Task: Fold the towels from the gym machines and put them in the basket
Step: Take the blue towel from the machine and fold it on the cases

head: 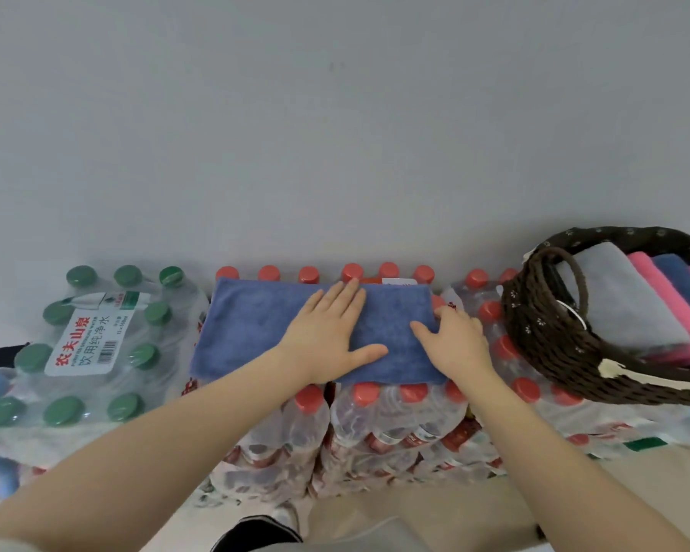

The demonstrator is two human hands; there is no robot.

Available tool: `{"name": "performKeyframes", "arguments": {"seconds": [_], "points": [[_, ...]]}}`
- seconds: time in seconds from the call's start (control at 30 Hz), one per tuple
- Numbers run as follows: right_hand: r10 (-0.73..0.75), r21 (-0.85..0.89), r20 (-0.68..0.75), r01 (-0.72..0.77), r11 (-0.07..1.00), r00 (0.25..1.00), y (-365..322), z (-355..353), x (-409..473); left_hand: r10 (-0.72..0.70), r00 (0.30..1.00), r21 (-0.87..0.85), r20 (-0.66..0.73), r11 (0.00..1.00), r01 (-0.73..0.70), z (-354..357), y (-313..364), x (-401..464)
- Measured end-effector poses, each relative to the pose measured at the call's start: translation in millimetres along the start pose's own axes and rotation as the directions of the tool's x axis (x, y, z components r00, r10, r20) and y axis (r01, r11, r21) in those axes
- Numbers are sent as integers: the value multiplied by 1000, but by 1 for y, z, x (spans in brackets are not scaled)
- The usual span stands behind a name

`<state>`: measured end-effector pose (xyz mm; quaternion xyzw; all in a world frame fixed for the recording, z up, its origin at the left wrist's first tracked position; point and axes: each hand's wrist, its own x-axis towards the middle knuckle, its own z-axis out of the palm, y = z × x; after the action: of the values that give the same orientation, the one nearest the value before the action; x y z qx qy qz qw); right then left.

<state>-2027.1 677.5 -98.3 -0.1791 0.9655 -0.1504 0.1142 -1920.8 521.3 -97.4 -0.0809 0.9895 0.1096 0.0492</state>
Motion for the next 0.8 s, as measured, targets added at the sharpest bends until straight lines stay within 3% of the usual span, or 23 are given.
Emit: {"name": "performKeyframes", "arguments": {"seconds": [0.1, 0.17, 0.27, 0.4, 0.53, 0.6, 0.7, 0.8], "points": [[49, 280, 152, -90, 956, 987, -1, -7, 8, 90, 996, -32, 7, 995, -90, 9, 22, 14], [48, 493, 255, -173, 853, 966, -1, -16, 9, 108, 994, -7, -4, 994, -108, 18, 26, 19], [-88, 693, 369, -211, 689, 925, -8, -28, 6, 99, 995, 9, -28, 995, -99, 27, 24, 22], [-214, 584, 254, 27, 811, 943, -29, -34, 9, 151, 989, -121, 13, 982, -148, 16, 15, 20], [-326, 543, 198, 174, 822, 924, -62, -36, 7, 220, 975, -172, -4, 961, -217, -4, -17, 7], [-402, 471, 154, 291, 833, 902, -79, -30, 2, 186, 981, -159, -48, 968, -191, -9, -33, -5], [-447, 290, 112, 401, 869, 888, -106, -10, -6, -116, 989, -283, -89, 955, 87, -18, -56, -25], [-435, 179, 121, 411, 894, 892, -126, 15, -12, -373, 919, -266, -130, 906, 330, -16, -80, -41]]}}
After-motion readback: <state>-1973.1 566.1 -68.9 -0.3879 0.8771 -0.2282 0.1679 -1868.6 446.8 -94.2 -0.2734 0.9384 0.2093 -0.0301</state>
